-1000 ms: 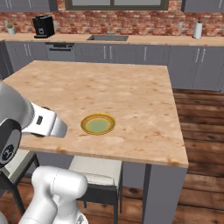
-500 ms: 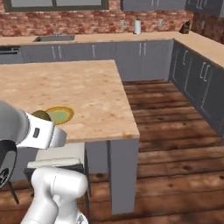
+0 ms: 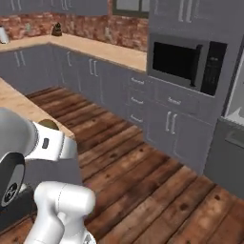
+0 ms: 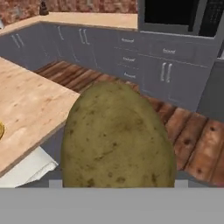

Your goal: Transport the steak and potato to the fridge. Place the steak on the rack containing meat and place the potato on the rack containing the vegetable, ensuring meats and vegetables are on different racks.

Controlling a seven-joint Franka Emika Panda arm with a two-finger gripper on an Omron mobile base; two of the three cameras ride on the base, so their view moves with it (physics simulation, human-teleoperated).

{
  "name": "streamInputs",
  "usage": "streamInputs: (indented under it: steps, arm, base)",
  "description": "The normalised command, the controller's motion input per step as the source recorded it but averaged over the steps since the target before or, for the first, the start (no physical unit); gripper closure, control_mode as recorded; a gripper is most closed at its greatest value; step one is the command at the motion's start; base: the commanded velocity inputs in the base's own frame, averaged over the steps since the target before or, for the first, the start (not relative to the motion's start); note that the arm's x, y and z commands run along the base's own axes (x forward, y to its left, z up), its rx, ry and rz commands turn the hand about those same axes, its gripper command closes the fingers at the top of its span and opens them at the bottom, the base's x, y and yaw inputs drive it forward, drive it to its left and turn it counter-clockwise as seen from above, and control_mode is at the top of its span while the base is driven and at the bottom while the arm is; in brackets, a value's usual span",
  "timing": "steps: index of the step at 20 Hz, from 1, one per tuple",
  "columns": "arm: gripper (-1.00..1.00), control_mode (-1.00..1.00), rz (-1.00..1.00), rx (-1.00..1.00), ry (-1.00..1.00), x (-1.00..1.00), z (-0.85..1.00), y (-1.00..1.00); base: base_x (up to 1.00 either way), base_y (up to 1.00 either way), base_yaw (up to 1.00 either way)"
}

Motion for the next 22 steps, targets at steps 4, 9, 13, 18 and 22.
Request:
streamInputs:
  steps: [4,9,13,18,22]
  arm:
    - [1.0,1.0,0.0,0.0,0.0,0.0,0.0,0.0]
    - [1.0,1.0,0.0,0.0,0.0,0.0,0.0,0.0]
    - [1.0,1.0,0.0,0.0,0.0,0.0,0.0,0.0]
    - [1.0,1.0,0.0,0.0,0.0,0.0,0.0,0.0]
    - [1.0,1.0,0.0,0.0,0.0,0.0,0.0,0.0]
  base:
    - [0.0,0.0,-1.0]
    - [0.07,0.02,-0.93]
    - [0.55,-0.35,-0.52]
    - [1.0,0.05,-0.19]
    - [1.0,0.19,-0.16]
